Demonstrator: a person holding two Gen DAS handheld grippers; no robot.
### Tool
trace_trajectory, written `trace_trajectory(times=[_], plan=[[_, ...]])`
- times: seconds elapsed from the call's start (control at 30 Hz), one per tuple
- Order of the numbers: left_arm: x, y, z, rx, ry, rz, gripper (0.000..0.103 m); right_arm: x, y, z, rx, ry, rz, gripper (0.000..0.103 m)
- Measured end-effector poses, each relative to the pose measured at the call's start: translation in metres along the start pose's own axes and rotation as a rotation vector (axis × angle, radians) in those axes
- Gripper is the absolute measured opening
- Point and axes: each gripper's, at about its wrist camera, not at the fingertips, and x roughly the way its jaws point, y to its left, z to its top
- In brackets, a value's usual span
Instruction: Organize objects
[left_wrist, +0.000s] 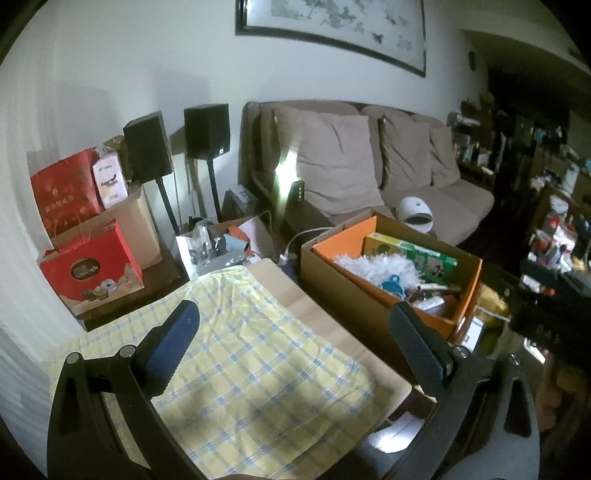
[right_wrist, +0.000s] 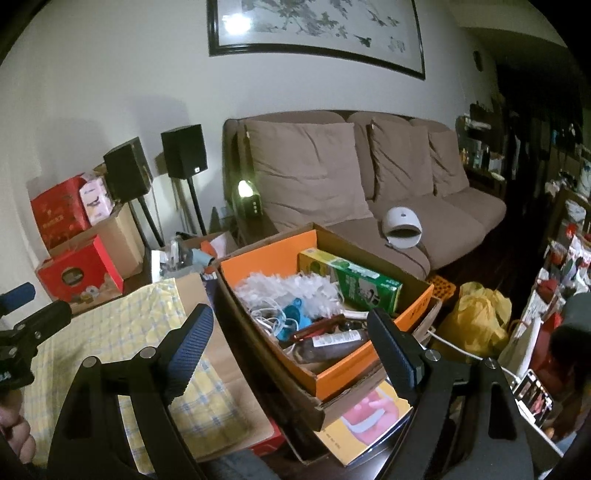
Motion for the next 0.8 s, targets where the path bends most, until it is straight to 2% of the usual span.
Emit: trace_trajectory(times=[0.27,0.8], plan=[[-0.018,0.0,-0.003,0.025,-0.024,-0.005,0.103,-0.007,0.007,0.001,-0.018,-0.011,-0.003,0.088],[-0.015,-0.009,-0.003,0.037,0.0,-0.043,0.103,0.0,0.005,0.0,-0.025,0.013,0.0,0.088]])
